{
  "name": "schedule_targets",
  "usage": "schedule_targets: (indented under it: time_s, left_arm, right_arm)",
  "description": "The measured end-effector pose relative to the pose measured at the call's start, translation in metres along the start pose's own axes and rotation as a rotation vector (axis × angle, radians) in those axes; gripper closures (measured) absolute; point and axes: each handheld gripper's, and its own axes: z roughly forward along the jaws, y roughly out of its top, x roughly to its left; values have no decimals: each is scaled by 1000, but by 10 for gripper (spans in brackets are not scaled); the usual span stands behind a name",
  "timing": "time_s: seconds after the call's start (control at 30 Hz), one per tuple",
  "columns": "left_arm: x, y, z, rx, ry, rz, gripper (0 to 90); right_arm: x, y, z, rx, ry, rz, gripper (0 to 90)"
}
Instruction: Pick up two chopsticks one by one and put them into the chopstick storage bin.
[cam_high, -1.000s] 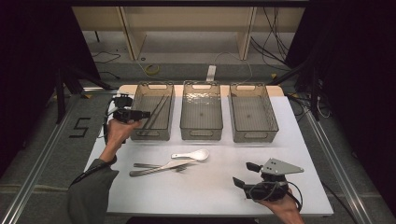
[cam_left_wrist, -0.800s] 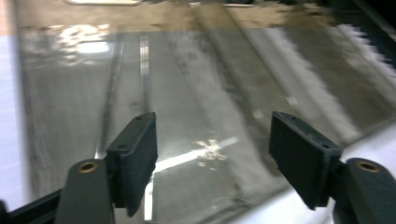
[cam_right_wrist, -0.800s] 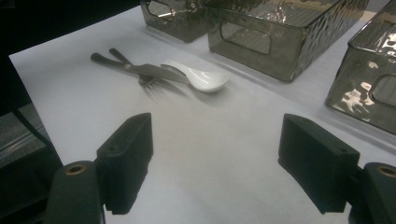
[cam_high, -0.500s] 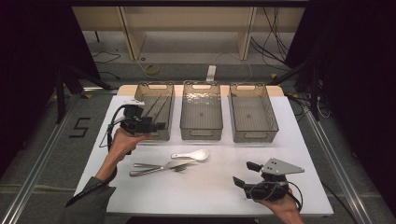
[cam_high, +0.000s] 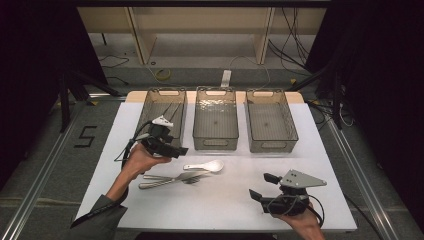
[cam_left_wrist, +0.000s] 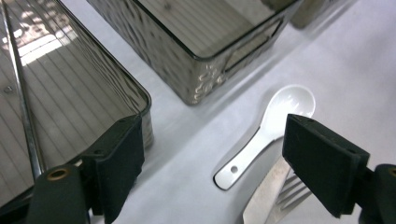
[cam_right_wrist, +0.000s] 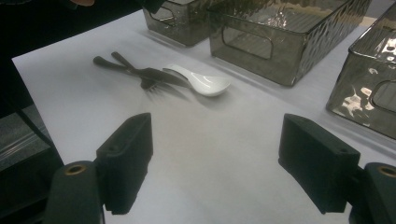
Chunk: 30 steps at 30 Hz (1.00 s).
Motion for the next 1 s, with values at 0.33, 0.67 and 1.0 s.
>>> schedule_targets:
  time_s: [0.33, 0.67, 1.0]
  left_arm:
    - [-15, 5, 12, 90, -28, 63, 174]
    - [-19, 8, 24, 177, 9, 113, 191]
    - [-26, 12, 46, 249, -11, 162, 188]
  right_arm:
    - [0, -1, 1, 10, 6, 3, 268]
    - [-2, -3, 3, 16, 14, 6, 268]
    - [-2, -4, 4, 22, 16, 10, 268]
